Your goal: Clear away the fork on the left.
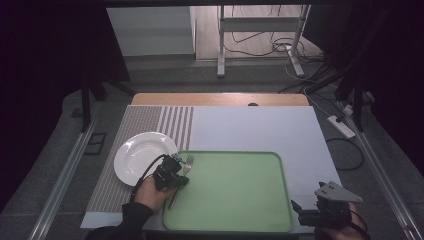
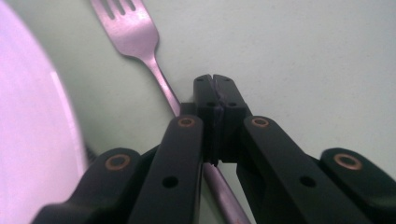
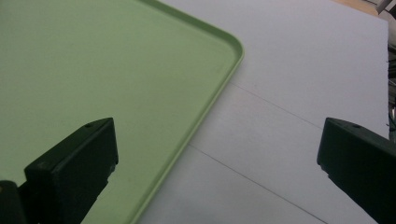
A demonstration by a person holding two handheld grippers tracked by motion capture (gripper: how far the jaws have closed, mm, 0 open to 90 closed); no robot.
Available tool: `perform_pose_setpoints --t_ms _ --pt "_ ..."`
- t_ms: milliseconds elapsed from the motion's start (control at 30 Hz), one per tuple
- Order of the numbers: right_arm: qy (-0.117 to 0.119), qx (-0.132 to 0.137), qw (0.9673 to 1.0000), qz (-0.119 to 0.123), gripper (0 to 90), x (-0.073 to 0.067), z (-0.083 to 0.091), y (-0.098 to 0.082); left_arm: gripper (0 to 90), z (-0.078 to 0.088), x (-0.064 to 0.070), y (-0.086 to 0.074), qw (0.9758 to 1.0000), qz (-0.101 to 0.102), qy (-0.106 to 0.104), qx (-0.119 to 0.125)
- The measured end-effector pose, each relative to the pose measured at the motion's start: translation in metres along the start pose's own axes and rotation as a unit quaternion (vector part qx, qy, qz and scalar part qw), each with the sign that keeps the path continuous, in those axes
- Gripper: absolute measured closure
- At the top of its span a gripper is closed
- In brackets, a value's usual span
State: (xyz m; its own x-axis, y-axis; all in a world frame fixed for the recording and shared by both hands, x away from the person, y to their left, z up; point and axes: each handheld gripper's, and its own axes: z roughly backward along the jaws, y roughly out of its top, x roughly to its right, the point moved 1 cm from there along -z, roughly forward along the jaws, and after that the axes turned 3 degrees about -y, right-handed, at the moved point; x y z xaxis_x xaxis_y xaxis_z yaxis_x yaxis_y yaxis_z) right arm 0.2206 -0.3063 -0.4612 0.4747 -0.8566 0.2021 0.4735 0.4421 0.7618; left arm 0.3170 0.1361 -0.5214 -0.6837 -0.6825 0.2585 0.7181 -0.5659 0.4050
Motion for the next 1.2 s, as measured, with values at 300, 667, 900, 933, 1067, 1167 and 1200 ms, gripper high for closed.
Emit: perform_pose_setpoints --t_ms 300,667,900,933,1067,1167,1200 --pt "0.0 0.0 1.0 0.002 0.0 0.0 0.0 0.0 87.8 0.004 -0.008 -0.005 0.9999 0.011 -0.001 0.004" --pt "0.0 -0.001 1.0 0.003 0.0 0.0 0.0 0.0 86.5 0.007 -0.013 -0.008 0.9998 0.019 -0.002 0.005" --pt "0.0 -0.001 1.0 0.003 0.0 0.0 0.0 0.0 84.2 0.007 -0.012 -0.009 0.9999 0.016 -0.003 0.006" --pt "0.0 -0.001 1.0 0.003 0.0 0.0 0.0 0.0 82.8 0.008 -0.011 -0.008 0.9999 0.014 -0.002 0.008" --pt "0.0 -0.001 1.0 0.004 0.0 0.0 0.0 0.0 76.0 0.012 -0.006 -0.007 0.9996 0.006 -0.006 0.028" --pt "0.0 -0.001 1.0 0.004 0.0 0.0 0.0 0.0 69.4 0.014 -0.004 -0.007 0.9993 -0.004 -0.002 0.037" --pt "0.0 -0.002 1.0 0.004 0.0 0.0 0.0 0.0 67.3 0.014 -0.003 -0.007 0.9992 -0.004 -0.002 0.039"
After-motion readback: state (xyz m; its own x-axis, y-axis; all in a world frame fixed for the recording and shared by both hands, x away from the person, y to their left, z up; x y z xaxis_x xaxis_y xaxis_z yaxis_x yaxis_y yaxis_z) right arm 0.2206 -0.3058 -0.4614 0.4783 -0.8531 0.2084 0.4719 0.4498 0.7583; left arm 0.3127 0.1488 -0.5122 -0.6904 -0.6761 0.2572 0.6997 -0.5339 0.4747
